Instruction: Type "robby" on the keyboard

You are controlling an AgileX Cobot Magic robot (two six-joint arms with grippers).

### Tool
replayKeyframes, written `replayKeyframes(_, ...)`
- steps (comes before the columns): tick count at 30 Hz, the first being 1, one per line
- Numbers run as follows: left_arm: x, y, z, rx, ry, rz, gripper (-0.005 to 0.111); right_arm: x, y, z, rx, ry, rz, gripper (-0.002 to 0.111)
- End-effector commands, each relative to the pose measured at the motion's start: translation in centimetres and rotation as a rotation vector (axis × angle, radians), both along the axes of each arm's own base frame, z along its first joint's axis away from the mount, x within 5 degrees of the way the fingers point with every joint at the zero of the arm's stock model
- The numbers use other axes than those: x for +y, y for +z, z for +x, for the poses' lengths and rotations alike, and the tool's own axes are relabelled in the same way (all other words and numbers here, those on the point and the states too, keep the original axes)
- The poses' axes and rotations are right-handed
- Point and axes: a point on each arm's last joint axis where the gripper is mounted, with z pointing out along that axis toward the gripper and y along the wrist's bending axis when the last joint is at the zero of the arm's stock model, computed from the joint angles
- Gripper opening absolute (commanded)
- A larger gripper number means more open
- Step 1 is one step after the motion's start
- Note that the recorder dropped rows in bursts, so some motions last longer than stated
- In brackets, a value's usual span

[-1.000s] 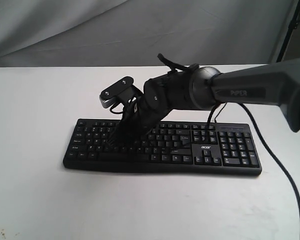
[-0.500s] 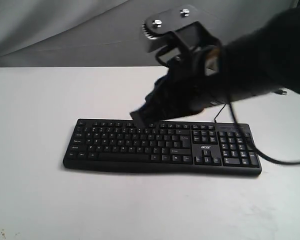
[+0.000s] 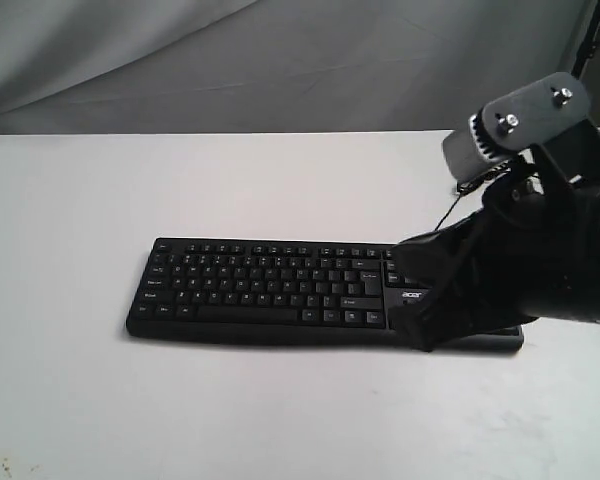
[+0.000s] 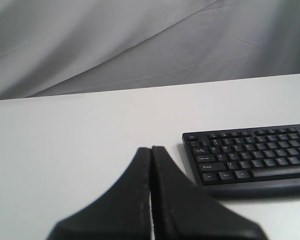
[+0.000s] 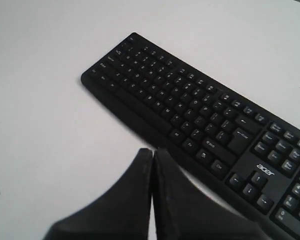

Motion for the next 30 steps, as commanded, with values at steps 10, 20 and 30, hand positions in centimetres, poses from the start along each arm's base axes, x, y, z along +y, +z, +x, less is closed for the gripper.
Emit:
replayKeyframes(10,0.0,-0.1,0.0,-0.007,-0.006,0.001,0.0,-10.1,-1.7,-5.8,-0.154,-0.411,0.259,0.0)
replayKeyframes(20,0.0,-0.1,0.0,-0.007,-0.006,0.001,0.0,-13.4,-3.7,-9.2,-0.334,-0.67,0.304,0.0)
replayKeyframes(30,0.0,-0.1,0.0,-0.007,-0.006,0.001,0.0,-13.5,-5.7,-7.3,-0.249,-0.714,0.291,0.0)
